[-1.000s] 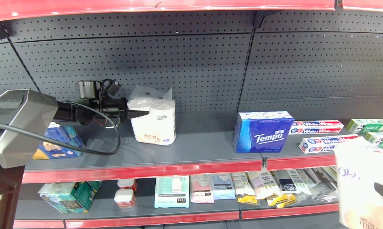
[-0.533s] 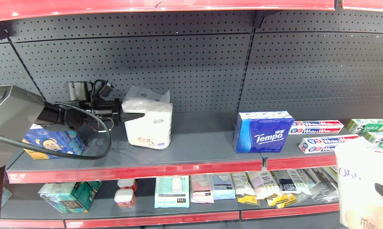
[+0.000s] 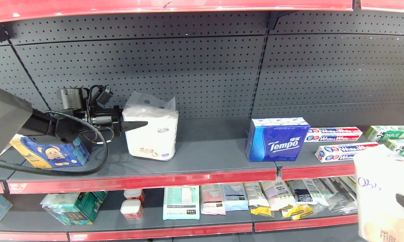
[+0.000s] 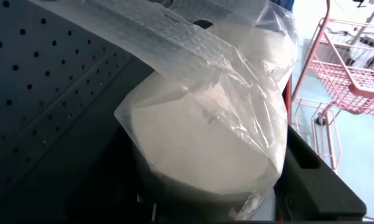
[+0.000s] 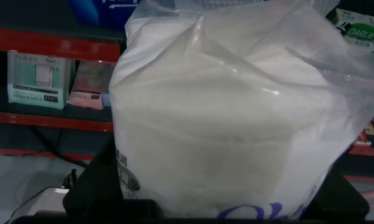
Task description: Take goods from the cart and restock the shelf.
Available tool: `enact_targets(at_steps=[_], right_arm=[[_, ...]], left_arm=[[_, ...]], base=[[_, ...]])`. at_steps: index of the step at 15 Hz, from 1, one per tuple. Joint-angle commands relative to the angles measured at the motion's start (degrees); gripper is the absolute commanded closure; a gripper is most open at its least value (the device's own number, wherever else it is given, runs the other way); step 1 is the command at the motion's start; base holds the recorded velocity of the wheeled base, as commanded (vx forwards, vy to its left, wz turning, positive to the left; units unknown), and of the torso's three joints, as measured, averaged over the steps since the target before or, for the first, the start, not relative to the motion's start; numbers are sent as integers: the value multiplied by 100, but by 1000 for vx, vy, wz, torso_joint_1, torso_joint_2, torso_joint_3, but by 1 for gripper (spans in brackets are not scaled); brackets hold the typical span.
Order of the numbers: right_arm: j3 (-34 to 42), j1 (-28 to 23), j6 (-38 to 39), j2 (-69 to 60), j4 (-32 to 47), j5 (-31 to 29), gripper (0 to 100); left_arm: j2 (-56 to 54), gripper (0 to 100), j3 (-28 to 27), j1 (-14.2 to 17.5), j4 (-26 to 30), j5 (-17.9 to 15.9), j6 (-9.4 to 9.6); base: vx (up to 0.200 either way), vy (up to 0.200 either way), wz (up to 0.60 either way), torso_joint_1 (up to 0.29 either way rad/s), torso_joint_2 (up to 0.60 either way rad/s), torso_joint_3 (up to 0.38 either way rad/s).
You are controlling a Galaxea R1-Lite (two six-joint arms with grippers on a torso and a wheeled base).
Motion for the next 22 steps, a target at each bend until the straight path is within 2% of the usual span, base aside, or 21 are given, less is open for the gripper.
enact_targets(at_steps=[1, 4, 10, 18, 22], right_arm=[[8, -2, 7, -3, 0, 2, 100], [17, -2, 7, -3, 8, 2, 100], [122, -2, 7, -108, 0, 11, 100], [122, -2, 16, -126, 0, 2, 100], [122, -10, 16, -135, 0, 2, 100]], left_arm=[[-85, 100, 272, 83, -150, 7, -1], [-243, 100, 589, 74, -220, 15, -10], [-384, 100, 888, 74, -247, 7, -19], [-384, 100, 1468, 74, -976, 7, -71], [-410, 100, 1529, 83, -1002, 7, -71]], base=[[0, 0, 0, 0, 0, 0], [0, 0, 0, 0, 0, 0], [0, 0, 0, 0, 0, 0], [0, 0, 0, 0, 0, 0], [0, 0, 0, 0, 0, 0]])
